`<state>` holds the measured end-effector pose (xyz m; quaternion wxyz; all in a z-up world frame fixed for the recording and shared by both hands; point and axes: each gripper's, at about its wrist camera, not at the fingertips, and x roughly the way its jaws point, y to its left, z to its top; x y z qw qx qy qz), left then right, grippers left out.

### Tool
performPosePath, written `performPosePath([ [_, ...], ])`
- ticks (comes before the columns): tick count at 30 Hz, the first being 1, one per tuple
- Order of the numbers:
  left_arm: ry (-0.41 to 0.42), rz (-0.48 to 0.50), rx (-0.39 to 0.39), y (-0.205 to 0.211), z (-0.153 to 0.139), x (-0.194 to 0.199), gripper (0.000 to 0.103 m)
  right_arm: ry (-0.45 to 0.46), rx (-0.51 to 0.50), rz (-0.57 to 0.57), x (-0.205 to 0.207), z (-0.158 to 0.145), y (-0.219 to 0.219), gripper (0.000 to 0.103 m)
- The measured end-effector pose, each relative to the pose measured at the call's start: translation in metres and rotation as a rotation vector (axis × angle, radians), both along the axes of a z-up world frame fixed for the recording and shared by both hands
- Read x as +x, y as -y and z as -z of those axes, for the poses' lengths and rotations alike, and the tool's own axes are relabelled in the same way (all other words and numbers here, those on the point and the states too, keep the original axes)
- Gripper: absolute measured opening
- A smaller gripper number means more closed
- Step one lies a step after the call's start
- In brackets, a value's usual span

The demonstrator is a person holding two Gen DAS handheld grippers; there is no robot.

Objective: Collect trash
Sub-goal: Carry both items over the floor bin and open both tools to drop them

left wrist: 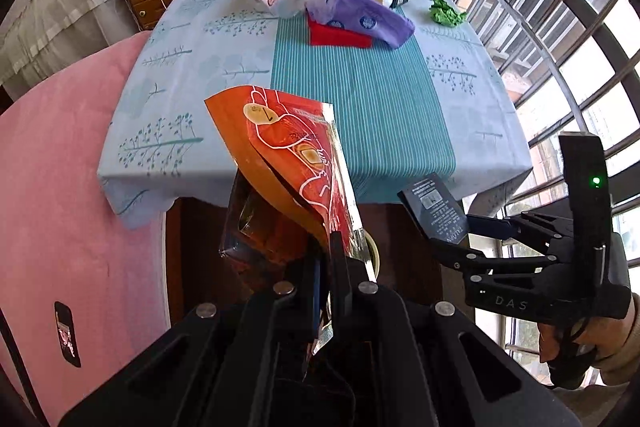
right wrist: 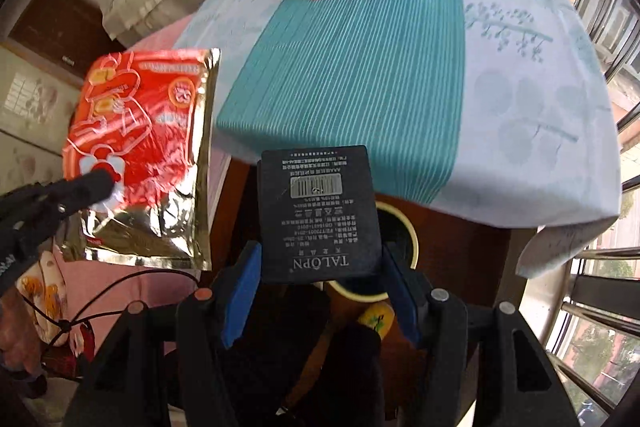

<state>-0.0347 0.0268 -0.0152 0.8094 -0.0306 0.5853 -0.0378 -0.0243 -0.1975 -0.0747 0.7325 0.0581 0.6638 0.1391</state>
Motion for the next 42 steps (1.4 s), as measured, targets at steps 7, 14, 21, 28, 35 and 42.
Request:
performPosePath([
  [7, -0.102, 0.044, 0.004, 0.001, 0.056, -0.029, 0.002, -0.134, -0.039, 0.036, -0.013, 0.054, -0.011, 0.060],
  [14, -0.199, 0.056, -0.002, 0.002, 0.128, -0.047, 0.002, -0.280, -0.112, 0.128, -0.036, 0.138, -0.011, 0.060],
  [21, -0.260, 0.052, -0.021, 0.014, 0.211, -0.044, 0.002, -0.341, -0.159, 0.172, -0.045, 0.204, 0.000, 0.060],
  [28, -0.323, 0.016, -0.032, 0.023, 0.302, -0.034, 0.002, -0.374, -0.163, 0.218, -0.048, 0.279, 0.011, 0.061],
  [35, -0.303, 0.033, 0.001, 0.039, 0.372, -0.016, 0.002, -0.382, -0.162, 0.274, -0.033, 0.345, 0.023, 0.061],
  [42, -0.320, -0.017, -0.037, 0.034, 0.408, -0.002, 0.068, -0.357, -0.157, 0.358, -0.036, 0.378, 0.035, 0.078],
])
